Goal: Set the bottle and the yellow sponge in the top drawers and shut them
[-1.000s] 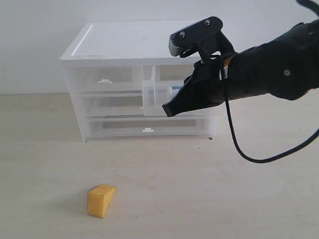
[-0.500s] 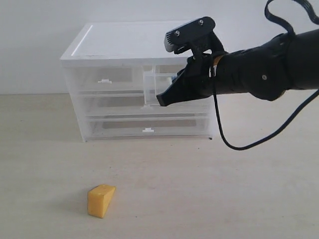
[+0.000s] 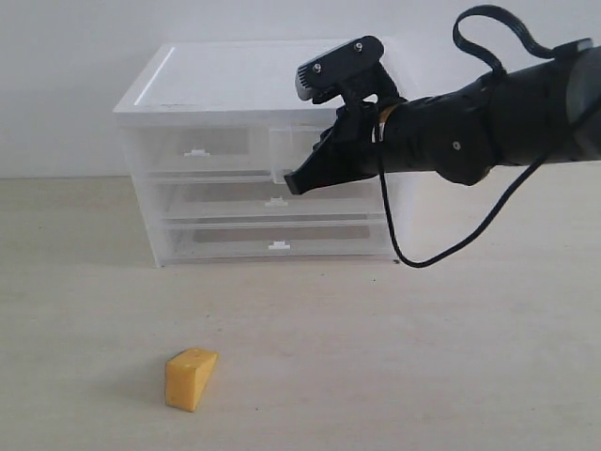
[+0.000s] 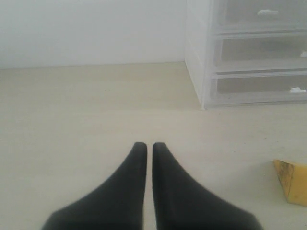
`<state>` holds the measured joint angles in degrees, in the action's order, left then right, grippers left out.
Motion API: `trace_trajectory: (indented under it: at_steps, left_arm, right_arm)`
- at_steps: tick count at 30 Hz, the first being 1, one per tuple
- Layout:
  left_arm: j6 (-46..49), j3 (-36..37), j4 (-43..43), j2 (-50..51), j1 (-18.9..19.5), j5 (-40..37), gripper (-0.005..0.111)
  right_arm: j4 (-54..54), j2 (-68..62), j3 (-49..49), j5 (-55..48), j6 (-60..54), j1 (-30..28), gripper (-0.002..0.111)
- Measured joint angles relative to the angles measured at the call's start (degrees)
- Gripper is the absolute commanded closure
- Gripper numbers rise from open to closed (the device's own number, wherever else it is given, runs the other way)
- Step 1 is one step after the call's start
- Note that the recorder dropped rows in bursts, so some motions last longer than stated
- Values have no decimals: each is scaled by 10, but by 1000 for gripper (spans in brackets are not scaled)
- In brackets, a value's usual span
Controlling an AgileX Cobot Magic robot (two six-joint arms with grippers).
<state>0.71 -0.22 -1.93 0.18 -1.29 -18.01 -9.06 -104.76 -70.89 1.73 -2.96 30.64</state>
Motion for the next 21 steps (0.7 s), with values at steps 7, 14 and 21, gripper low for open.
trace_trajectory:
  at_steps: [7,14,21]
  left_arm:
    - [0,0,0,0,0,0,103]
    - [0,0,0,0,0,0,103]
    - [0,0,0,0,0,0,103]
  right_arm:
    - [-5,-33,-46,-7,-15,-2,108]
    - [-6,-41,-53,-41,-21,-9,108]
    - [-4,-21,-60,-177,-51,-19,108]
